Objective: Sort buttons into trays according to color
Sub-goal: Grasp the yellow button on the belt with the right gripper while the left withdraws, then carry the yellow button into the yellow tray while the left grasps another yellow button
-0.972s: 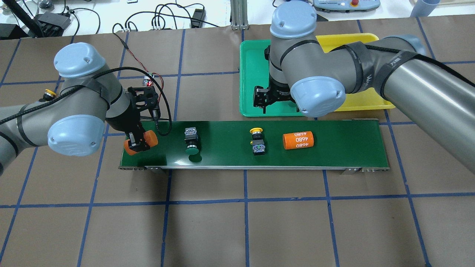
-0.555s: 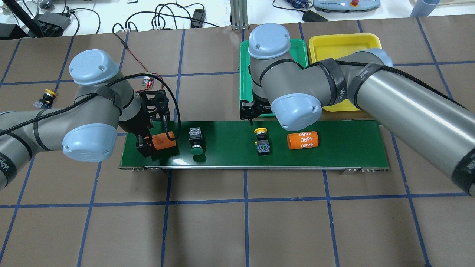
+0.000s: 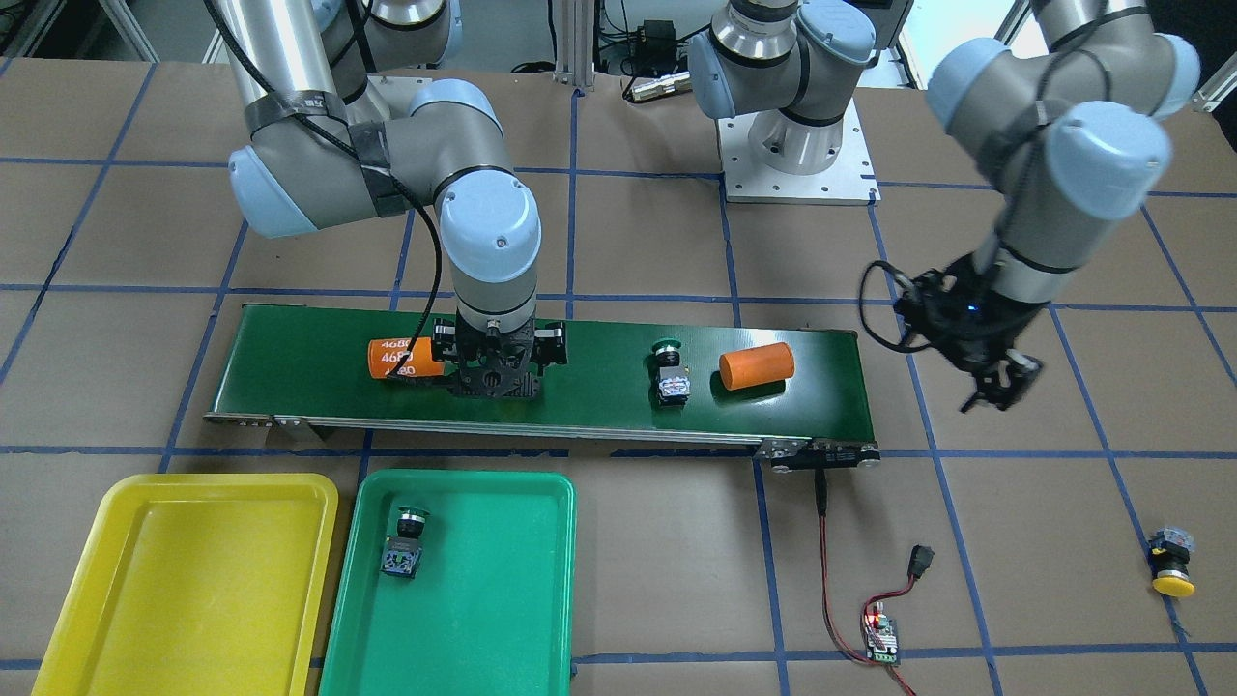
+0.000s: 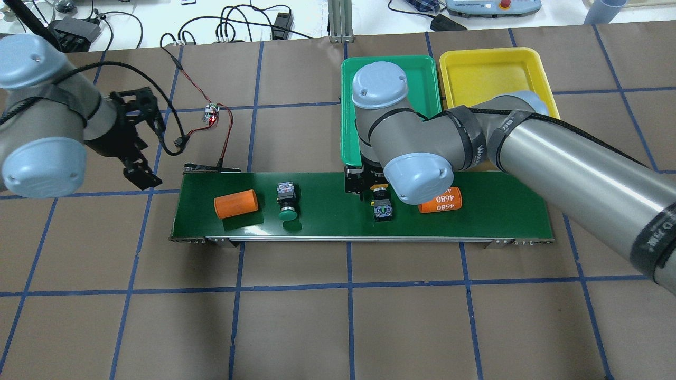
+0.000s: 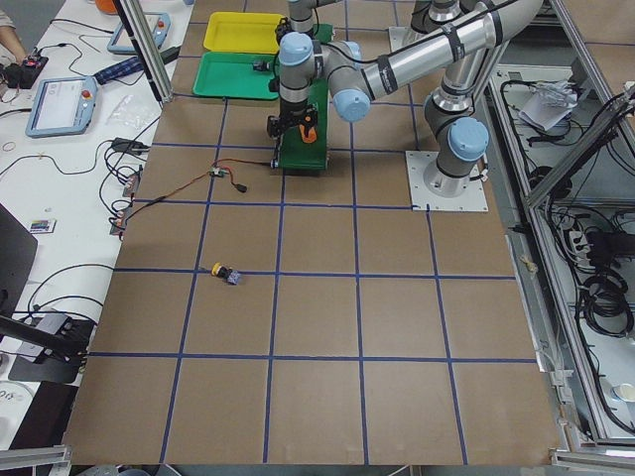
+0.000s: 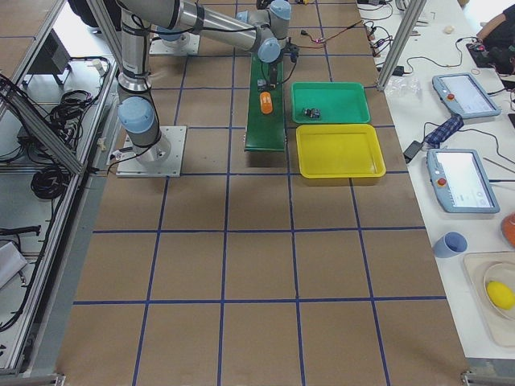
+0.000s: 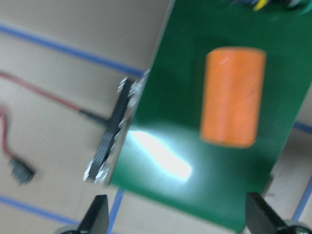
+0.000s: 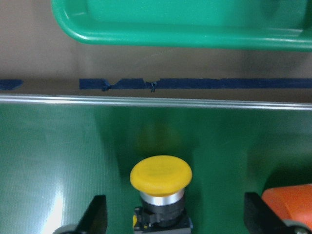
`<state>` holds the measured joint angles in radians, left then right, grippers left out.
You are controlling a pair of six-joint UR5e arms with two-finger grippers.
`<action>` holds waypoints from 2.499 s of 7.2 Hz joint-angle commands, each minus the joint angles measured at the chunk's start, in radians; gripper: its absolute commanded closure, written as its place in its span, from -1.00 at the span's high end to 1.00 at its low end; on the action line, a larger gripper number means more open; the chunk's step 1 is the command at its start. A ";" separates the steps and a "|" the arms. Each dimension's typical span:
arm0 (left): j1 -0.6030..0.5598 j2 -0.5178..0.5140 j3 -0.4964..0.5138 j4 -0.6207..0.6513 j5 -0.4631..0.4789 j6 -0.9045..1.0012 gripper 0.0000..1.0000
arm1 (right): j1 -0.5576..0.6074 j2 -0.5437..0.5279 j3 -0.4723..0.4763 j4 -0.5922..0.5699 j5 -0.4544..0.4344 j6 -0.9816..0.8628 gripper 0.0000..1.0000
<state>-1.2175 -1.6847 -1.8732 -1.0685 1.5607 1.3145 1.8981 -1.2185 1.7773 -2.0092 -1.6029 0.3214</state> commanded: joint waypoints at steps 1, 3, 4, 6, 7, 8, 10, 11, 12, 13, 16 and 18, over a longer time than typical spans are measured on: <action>0.131 -0.163 0.199 0.001 -0.004 -0.119 1.00 | -0.010 0.004 0.008 0.003 0.001 -0.001 -0.87; 0.203 -0.359 0.415 -0.014 0.074 -0.285 1.00 | -0.014 -0.004 0.001 0.007 0.001 -0.002 -1.00; 0.232 -0.456 0.496 -0.015 0.064 -0.360 1.00 | -0.022 -0.013 -0.007 0.003 0.000 -0.002 -1.00; 0.262 -0.594 0.616 -0.015 0.062 -0.449 1.00 | -0.068 -0.023 -0.077 0.001 -0.018 -0.019 -1.00; 0.283 -0.631 0.623 -0.025 0.061 -0.454 1.00 | -0.147 -0.015 -0.114 -0.008 -0.005 -0.051 -1.00; 0.286 -0.664 0.626 -0.024 0.056 -0.457 1.00 | -0.231 -0.007 -0.155 -0.028 -0.002 -0.127 -1.00; 0.294 -0.700 0.631 -0.015 0.058 -0.443 1.00 | -0.397 0.066 -0.209 -0.109 -0.017 -0.372 -1.00; 0.300 -0.704 0.632 -0.018 0.058 -0.440 0.36 | -0.478 0.086 -0.216 -0.114 -0.014 -0.468 -1.00; 0.302 -0.704 0.638 -0.024 0.061 -0.439 -0.89 | -0.531 0.097 -0.216 -0.120 -0.012 -0.539 -1.00; 0.297 -0.701 0.637 -0.025 0.058 -0.442 -1.00 | -0.547 0.126 -0.216 -0.131 -0.015 -0.565 -1.00; 0.219 -0.501 0.480 -0.167 0.056 -0.590 -1.00 | -0.620 0.201 -0.205 -0.226 -0.011 -0.608 0.30; 0.138 -0.277 0.207 -0.157 0.030 -0.698 -1.00 | -0.611 0.192 -0.202 -0.221 -0.003 -0.596 1.00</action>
<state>-1.0295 -2.0999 -1.5059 -1.2205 1.6050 0.6705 1.2859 -1.0258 1.5727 -2.2303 -1.6108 -0.2759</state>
